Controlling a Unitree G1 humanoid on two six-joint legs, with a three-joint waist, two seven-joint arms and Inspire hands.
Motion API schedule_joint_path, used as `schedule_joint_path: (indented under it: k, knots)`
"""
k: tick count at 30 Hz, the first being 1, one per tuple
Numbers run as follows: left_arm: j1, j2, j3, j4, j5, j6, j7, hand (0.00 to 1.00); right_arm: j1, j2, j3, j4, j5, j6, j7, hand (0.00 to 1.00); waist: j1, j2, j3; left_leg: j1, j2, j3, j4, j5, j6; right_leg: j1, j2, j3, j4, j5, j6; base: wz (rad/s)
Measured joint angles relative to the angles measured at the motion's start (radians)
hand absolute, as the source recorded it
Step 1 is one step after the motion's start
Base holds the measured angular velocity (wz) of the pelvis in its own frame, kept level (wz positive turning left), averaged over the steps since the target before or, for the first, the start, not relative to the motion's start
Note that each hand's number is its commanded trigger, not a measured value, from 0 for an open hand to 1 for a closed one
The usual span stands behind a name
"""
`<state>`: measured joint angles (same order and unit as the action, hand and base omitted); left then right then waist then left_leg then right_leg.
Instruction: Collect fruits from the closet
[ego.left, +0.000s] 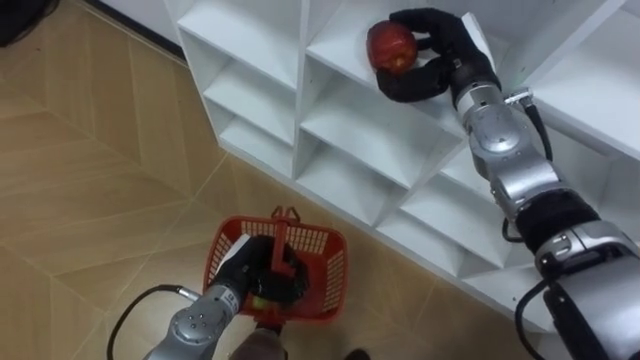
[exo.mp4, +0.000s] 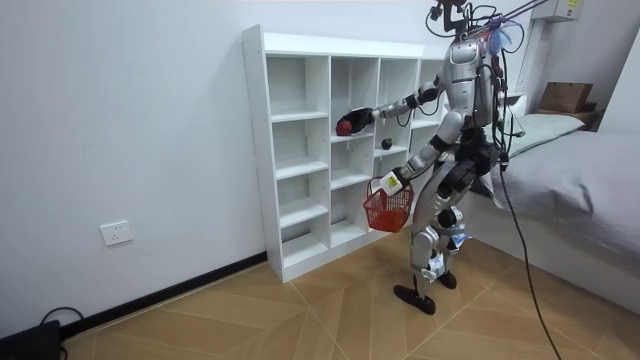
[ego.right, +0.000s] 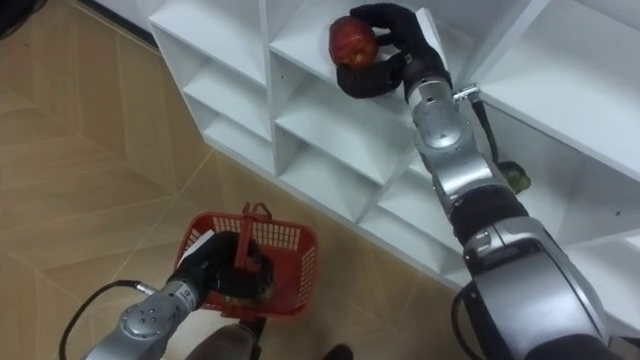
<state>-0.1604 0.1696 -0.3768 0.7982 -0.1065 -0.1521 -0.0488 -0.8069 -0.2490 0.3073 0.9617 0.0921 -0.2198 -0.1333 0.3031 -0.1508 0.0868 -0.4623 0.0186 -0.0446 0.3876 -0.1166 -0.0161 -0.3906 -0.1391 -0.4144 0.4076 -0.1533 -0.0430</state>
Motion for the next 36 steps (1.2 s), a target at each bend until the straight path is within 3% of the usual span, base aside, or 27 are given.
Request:
schedule_joint_path:
  k: [8,13,16,25,28,32,36]
  knots:
    - [-0.008,-0.008,0.001,-0.005,-0.017,0.000,0.020,1.00,0.017,0.009,-0.003,-0.012,0.050,-0.001,0.007,1.00,-0.010,0.017,-0.0057,-0.014,0.003,0.002,0.026,-0.001,0.000,-0.009,0.000,0.006,0.008,-0.001,-0.001,0.00]
    - [-0.009,-0.017,0.001,-0.005,-0.041,-0.003,0.049,1.00,0.130,0.035,0.022,-0.166,0.024,-0.002,0.026,1.00,-0.028,0.035,-0.0157,-0.014,0.004,0.012,0.023,-0.001,0.001,-0.014,-0.001,0.010,0.009,0.001,-0.002,-0.05]
    - [-0.009,-0.028,0.002,-0.005,-0.042,-0.016,0.078,1.00,0.176,0.047,0.025,-0.230,-0.003,-0.002,0.038,1.00,-0.030,0.038,-0.0186,-0.014,0.006,0.030,0.024,-0.001,0.001,-0.030,-0.002,0.035,0.024,0.001,-0.003,-0.15]
    - [-0.021,-0.042,0.023,0.035,-0.044,-0.028,0.120,1.00,0.256,0.086,0.042,-0.397,-0.053,-0.002,0.124,1.00,-0.088,0.050,-0.0254,-0.016,0.020,0.055,0.042,-0.003,0.002,-0.040,0.009,0.057,0.023,0.012,-0.009,-0.10]
    - [-0.044,-0.047,0.025,0.060,-0.044,-0.028,0.132,1.00,0.274,0.091,0.045,-0.435,-0.053,-0.002,0.154,1.00,-0.097,0.054,-0.0271,-0.017,0.024,0.062,0.042,-0.004,0.002,-0.043,0.010,0.057,0.023,0.017,-0.012,-0.10]
    - [-0.044,-0.066,0.052,0.068,-0.056,-0.030,0.135,1.00,0.291,0.094,0.045,-0.446,-0.051,-0.002,0.191,1.00,-0.108,0.069,-0.0359,-0.013,0.035,0.078,0.043,-0.004,0.002,-0.041,0.027,0.081,0.005,0.034,-0.010,-0.13]
    - [-0.045,-0.064,0.059,0.070,-0.059,-0.042,0.151,1.00,0.350,0.096,0.067,-0.475,-0.057,-0.005,0.231,1.00,-0.133,0.070,-0.0364,-0.013,0.041,0.085,0.054,-0.006,0.001,-0.043,0.032,0.088,0.010,0.033,-0.009,-0.08]
